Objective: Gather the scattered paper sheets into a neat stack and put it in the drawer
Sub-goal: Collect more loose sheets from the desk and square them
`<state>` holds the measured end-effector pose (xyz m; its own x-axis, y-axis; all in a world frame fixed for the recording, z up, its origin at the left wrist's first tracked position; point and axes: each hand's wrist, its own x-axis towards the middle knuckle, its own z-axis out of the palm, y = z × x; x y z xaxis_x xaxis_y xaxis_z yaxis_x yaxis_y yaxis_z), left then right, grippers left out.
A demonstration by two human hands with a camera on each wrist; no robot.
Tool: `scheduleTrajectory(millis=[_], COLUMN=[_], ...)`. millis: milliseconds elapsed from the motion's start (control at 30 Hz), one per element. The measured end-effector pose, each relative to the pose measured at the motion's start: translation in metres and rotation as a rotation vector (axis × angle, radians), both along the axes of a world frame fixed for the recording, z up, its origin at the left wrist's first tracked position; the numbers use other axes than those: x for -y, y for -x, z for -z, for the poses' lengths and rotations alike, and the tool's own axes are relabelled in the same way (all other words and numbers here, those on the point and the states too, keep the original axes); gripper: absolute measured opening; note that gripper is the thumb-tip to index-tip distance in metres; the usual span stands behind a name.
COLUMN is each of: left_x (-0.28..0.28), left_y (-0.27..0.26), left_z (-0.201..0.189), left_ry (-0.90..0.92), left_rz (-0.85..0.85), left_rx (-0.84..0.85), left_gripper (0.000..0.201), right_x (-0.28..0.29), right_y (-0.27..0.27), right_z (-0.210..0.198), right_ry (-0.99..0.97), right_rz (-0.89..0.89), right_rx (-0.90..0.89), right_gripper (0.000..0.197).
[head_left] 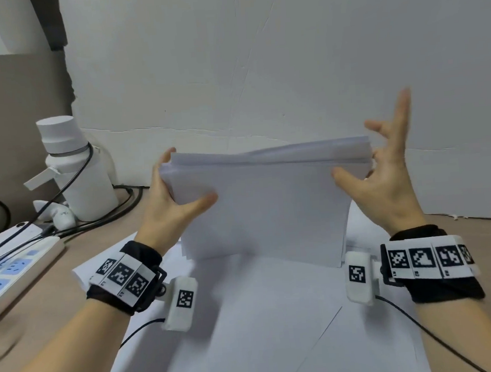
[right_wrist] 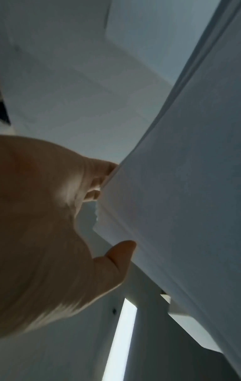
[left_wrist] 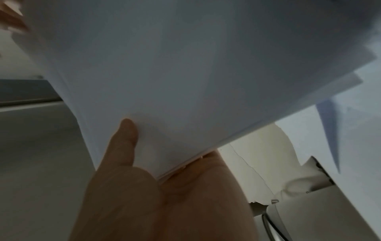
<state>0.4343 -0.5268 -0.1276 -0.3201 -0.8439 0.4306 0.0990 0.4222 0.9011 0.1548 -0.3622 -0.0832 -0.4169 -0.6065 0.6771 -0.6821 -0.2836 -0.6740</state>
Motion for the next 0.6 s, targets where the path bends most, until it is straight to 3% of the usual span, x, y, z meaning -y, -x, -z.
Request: scheduleTrajectory(millis=[100,200,267,333,400,467,533,600], left_x=[-0.005,-0.011,-0.008,-0.003,0.001,0.005,0.009,0.013], left_y=[0.001,0.007,0.008,0.008,0.007,0.005,0.001,-0.003], left_z=[-0.007,-0.009,-0.008,-0.01,-0.013,-0.017,-0.023,-0.029], left_ry=[0.08,0.067,0.029,0.001,-0.025,-0.045,-0.057,-0.077], left_rz=[-0.068,-0.106,-0.073,-0.061,-0.041,-0.001,0.045,0.081], left_rx=[0.023,0.024,0.019,-0.004,-0.034,-0.058,-0.089,-0.125], left_gripper=[0.106,0.096,0.081,0.058,0.049,0.048,0.055,0.063], right_x=[0.004,0.006,0.005,0.005,0.008,0.012,0.013,0.011], right_y=[-0.007,-0.005,-0.002,0.003,0.009,0.014,0.017,0.014], right_z=[0.002,0.007,0.006,0.007,0.014,0.022,0.025,0.017], right_ry=[-0.151,-0.137,-0.046,0.017,-0.05,-0.142,-0.149,-0.103], right_rz=[0.101,0.219,0.205,0.132,0.047,-0.066,-0.142,-0.154], right_rx=[-0.204,-0.171,-0.035,0.189,0.394,0.53,0.561,0.491], right_gripper=[0.074,0.048,0.052,0.076,0.097,0.104,0.094,0.063])
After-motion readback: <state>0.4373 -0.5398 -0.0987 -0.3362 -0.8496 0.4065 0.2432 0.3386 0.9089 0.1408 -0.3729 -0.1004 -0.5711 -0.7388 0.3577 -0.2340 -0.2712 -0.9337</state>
